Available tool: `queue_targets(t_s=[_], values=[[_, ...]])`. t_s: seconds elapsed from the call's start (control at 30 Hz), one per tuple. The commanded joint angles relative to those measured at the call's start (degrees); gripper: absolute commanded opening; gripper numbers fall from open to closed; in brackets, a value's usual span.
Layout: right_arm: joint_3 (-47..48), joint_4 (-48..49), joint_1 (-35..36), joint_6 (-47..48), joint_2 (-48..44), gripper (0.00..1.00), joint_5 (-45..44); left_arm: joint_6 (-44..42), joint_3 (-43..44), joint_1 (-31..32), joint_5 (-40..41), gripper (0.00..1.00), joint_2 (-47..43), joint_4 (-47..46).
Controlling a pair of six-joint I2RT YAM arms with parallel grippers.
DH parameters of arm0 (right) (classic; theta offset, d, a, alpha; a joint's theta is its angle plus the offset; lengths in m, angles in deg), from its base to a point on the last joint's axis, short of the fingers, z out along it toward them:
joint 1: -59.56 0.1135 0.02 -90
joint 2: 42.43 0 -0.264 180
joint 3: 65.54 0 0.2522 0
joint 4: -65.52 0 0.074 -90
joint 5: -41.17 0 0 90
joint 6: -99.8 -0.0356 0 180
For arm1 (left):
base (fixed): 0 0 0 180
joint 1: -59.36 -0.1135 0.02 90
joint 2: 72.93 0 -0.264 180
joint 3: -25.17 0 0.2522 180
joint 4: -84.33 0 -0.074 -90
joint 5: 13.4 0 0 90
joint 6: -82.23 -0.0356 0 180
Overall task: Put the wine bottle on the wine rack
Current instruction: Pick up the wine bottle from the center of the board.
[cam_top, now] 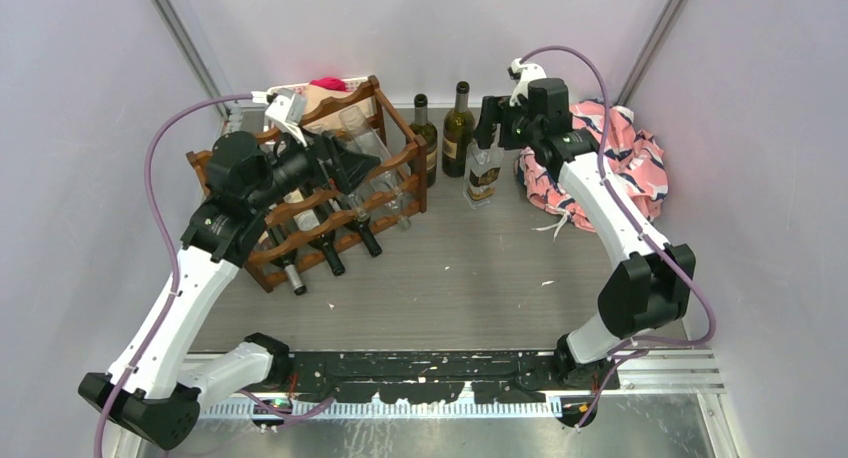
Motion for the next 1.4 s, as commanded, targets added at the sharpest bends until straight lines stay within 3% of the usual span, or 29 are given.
queue_targets(t_s=[0.0, 0.2, 0.47, 0.53, 0.63, 0.73, 0.87, 1.0, 1.13, 1.37], values=[[5.8, -2.3, 1.2, 4.1, 1.6, 0.86, -3.2, -0.2, 0.3, -0.2, -2.4, 1.00, 0.2, -4.7], [10.2, -5.2, 2.0, 5.0, 5.0, 0.76, -4.4, 0.8, 0.6, -0.2, -3.8, 1.00, 0.8, -4.6], [17.8, -11.9, 2.7, 7.4, 8.1, 0.77, -7.2, 0.0, 6.1, -0.2, -3.2, 0.98, 3.8, 3.4], [18.0, -11.7, 2.6, 7.7, 7.9, 0.78, -9.5, -0.7, 5.4, -0.2, -3.8, 0.98, 3.8, 0.9], [17.2, -11.5, 2.6, 7.3, 7.9, 0.79, -3.6, -3.6, 4.2, -0.2, -7.5, 0.99, 3.8, -2.5], [12.5, -4.1, 2.6, 3.9, 6.5, 0.81, -0.9, -3.9, 0.9, -0.2, -10.1, 0.99, 4.0, -9.9], [13.6, -7.7, 3.5, 6.4, 7.2, 0.82, -2.3, -4.2, 3.1, -0.2, -9.3, 1.00, 5.1, -6.6], [11.8, -7.2, 3.6, 7.6, 7.4, 0.84, -4.4, -2.4, 0.2, -0.2, -10.2, 0.99, 5.8, -9.9], [10.3, -5.7, 4.0, 7.5, 7.9, 0.83, -4.8, 0.5, -1.6, -0.2, -10.6, 0.99, 6.1, -12.8], [10.1, -6.2, 4.6, 7.7, 7.8, 0.71, -8.7, 3.4, -4.5, -0.2, -11.1, 0.99, 4.3, -16.2]])
